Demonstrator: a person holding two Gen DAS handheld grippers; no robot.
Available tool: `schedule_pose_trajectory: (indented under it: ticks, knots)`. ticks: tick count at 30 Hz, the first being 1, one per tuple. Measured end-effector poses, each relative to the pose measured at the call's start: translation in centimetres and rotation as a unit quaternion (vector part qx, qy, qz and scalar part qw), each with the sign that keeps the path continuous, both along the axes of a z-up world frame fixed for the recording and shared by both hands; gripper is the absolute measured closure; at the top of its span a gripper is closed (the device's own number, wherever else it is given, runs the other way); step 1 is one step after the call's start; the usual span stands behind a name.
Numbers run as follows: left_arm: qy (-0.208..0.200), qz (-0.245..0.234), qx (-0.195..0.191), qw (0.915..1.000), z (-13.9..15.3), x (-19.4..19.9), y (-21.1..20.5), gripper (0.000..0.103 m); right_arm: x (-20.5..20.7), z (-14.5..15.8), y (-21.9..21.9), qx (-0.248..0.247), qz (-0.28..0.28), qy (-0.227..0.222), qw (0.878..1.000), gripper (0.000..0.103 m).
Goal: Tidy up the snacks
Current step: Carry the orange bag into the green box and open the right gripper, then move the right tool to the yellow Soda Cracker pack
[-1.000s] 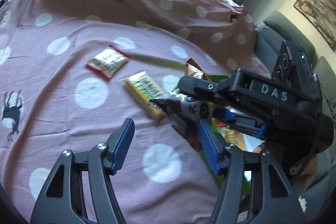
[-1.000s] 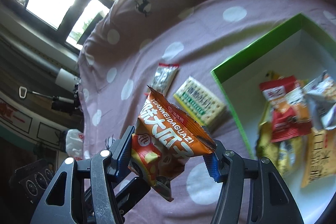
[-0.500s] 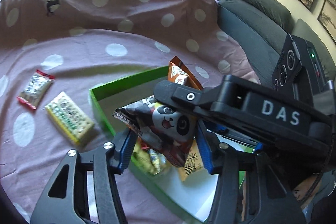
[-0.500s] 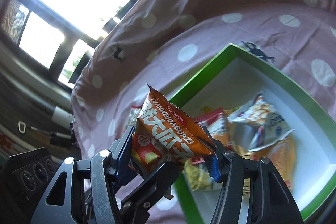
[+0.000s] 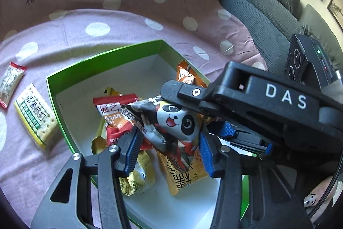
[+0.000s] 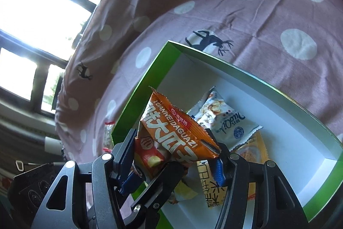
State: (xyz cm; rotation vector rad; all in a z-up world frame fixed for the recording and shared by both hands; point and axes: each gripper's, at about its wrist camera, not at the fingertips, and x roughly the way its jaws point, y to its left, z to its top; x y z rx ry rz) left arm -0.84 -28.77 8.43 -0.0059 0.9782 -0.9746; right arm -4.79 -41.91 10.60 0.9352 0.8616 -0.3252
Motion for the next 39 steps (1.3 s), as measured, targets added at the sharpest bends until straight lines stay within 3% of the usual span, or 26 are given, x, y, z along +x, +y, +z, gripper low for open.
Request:
schedule_pose_trajectory:
  ticks: [4,8,17,24,36,39]
  knots:
    - [0.003,0.004,0.001,1.0,-0.1,0.0,0.0,0.054,-0.2,-0.1,-0.2,-0.005,-0.006,0.012,1.0,0.041]
    - [-0.002,0.014,0.001,0.9999,0.3,-0.1,1.4,0.05,-0.5,0.4,-0.4,-0.035,-0.026,0.021,0.999,0.032]
    - [-0.029,0.081,0.003,0.9963,1.9,-0.4,7.7,0.036,-0.3,2.1,0.7,-0.076,-0.022,0.007,0.997,0.029]
    - [-0.064,0.172,0.035,0.9823,2.3,0.0,14.8,0.027,1.1,3.7,3.6,-0.15,0.002,0.015,0.989,0.026]
    - [-0.045,0.301,0.054,0.9511,0.3,3.0,23.4,0.023,3.8,5.1,10.3,-0.254,0.07,0.013,0.965,0.022]
    - [-0.032,0.312,0.051,0.9482,-0.2,3.5,24.4,0.023,4.6,5.4,12.2,-0.274,0.102,0.011,0.956,0.022]
